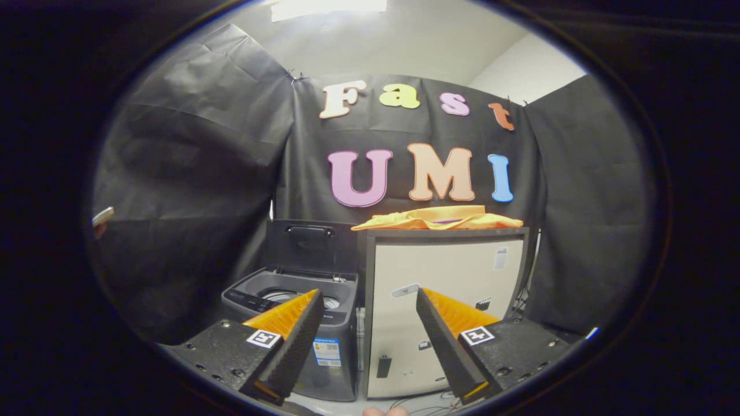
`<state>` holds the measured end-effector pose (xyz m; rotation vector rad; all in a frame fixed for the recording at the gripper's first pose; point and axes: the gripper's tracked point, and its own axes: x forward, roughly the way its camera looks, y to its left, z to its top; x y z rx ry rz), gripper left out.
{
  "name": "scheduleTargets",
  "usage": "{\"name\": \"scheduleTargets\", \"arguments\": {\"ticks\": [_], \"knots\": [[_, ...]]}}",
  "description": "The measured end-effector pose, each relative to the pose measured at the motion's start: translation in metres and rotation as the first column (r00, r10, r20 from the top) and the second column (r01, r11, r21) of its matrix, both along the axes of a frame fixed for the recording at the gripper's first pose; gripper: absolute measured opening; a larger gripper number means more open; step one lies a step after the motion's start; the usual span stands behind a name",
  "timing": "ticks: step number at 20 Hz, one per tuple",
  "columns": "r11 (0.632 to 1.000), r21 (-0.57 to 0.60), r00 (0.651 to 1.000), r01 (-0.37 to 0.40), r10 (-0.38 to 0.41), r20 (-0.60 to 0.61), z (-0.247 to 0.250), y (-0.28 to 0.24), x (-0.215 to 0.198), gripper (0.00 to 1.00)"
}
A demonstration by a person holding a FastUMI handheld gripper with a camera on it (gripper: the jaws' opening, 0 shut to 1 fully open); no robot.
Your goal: Put the clothes into the washing machine and then close the washing machine lid.
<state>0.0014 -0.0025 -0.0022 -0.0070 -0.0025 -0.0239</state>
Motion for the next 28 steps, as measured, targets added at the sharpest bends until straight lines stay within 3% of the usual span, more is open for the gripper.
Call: {"name": "scheduleTargets", "arguments": {"ticks": [14, 28], "knots": [[1.0, 0.022, 1.0, 0.002, -0.002, 0.013, 0.018, -0.007, -0.006, 0.97], [0.994, 0.07, 0.996, 0.08, -0.076, -0.052, 0.038, -0.073, 0.085, 0.97]]}}
